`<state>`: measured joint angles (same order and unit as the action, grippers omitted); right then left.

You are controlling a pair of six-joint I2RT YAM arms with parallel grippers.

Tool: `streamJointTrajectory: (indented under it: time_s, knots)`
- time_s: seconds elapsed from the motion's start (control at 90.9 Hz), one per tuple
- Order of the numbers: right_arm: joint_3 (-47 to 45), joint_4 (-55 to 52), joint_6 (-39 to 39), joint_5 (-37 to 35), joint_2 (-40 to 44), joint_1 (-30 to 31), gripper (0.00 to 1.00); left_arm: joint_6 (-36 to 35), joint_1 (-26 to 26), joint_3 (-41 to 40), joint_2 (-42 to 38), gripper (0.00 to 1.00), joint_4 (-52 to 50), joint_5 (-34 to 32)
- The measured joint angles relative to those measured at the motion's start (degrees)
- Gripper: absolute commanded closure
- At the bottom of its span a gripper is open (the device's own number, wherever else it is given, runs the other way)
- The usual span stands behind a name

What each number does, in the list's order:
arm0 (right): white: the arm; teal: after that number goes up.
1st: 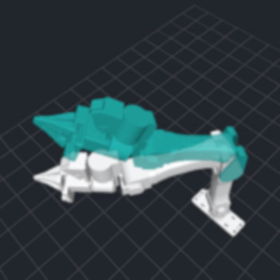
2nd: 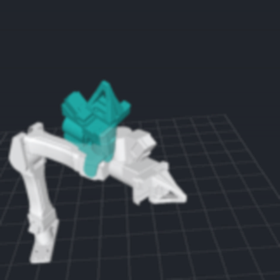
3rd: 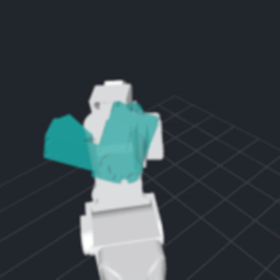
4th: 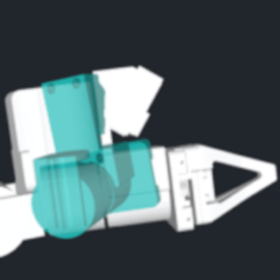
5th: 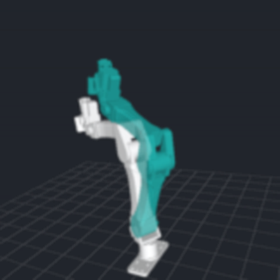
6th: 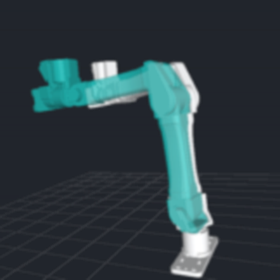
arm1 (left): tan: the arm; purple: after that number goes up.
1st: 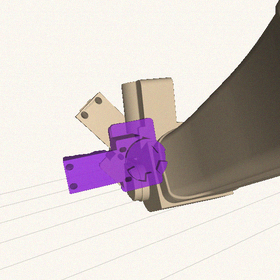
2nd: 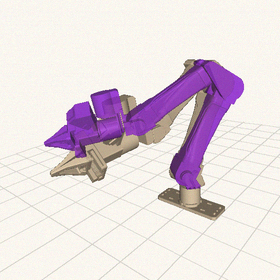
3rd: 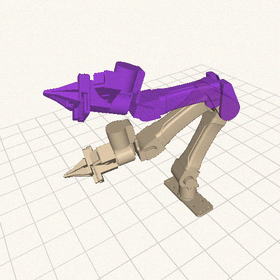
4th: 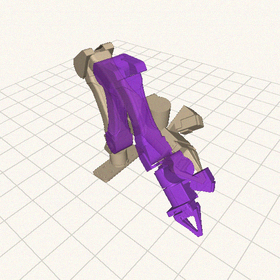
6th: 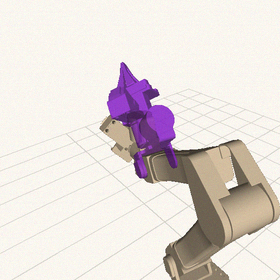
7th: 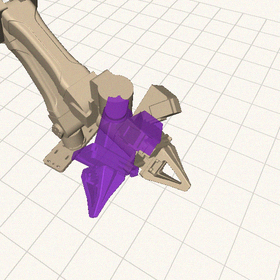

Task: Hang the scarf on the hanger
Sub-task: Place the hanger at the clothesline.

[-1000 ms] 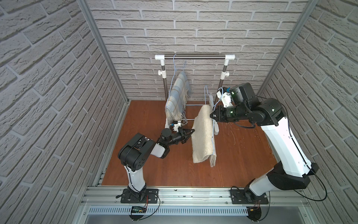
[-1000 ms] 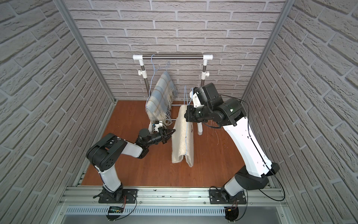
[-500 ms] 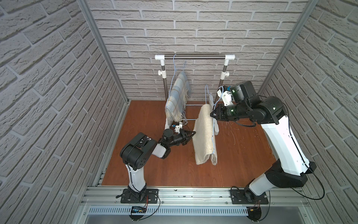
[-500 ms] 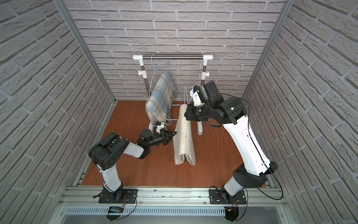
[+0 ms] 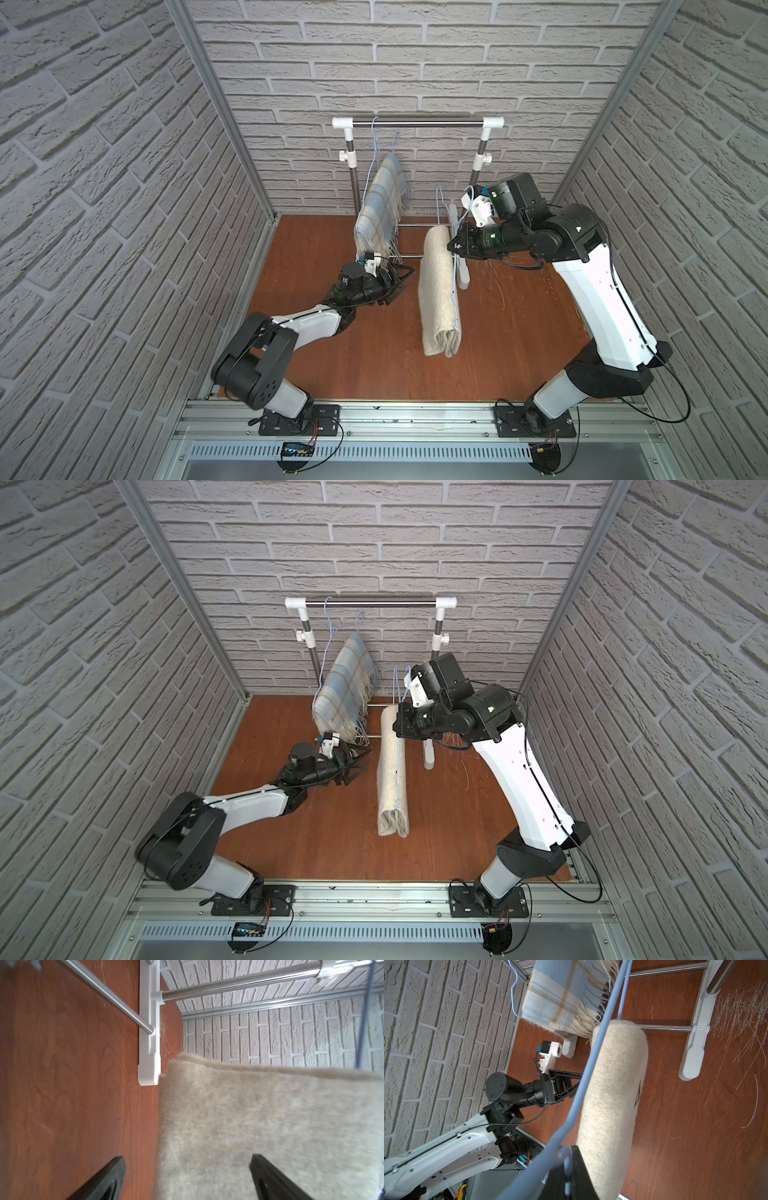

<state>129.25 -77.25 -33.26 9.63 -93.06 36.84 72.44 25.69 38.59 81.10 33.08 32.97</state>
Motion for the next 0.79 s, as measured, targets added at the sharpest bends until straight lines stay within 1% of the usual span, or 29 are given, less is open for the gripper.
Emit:
streamJointTrajectory:
  time_s: [0.121,0.165,0.231,0.319,0.407,0.506,0.605,0.66,0.726,0.792]
  knots:
    - [0.0,-0.2,0.2,-1.0,-0.9,0.0,0.97,-7.2,-1.5,6.7,-10.2,0.02,-16.3,-1.7]
    - [0.0,-0.2,0.3,-1.5,-1.2,0.0,0.97,-9.9,-1.5,10.3,-12.3,0.02,-21.5,-2.0]
    - [-0.3,-0.2,0.7,-2.5,-1.7,0.0,0.97,-13.4,-1.0,15.9,-13.4,0.02,-27.8,-2.4]
    - [-0.3,-0.1,1.1,-4.1,-2.7,0.3,0.97,-17.5,1.0,22.8,-12.8,0.02,-34.6,-2.5]
    - [-0.3,-0.1,1.8,-5.6,-3.9,0.6,0.97,-21.0,4.4,28.2,-10.7,0.02,-40.2,-2.6]
    - [-0.4,0.2,2.3,-7.1,-5.0,0.9,0.97,-24.1,7.7,31.7,-8.0,0.02,-44.7,-3.0]
    - [-0.5,0.7,3.0,-7.9,-5.4,1.1,0.97,-26.3,9.9,33.2,-6.3,0.03,-48.0,-3.6]
    - [-0.5,1.1,3.3,-8.0,-5.4,1.2,0.97,-27.5,10.9,34.2,-5.6,0.05,-49.9,-4.3]
    - [-0.9,1.7,3.3,-8.0,-5.4,1.2,0.97,-28.6,11.9,35.6,-4.7,0.1,-51.5,-5.0]
    - [-1.6,2.4,3.4,-8.0,-5.4,1.2,0.97,-29.5,12.7,36.7,-4.3,0.19,-51.5,-5.6]
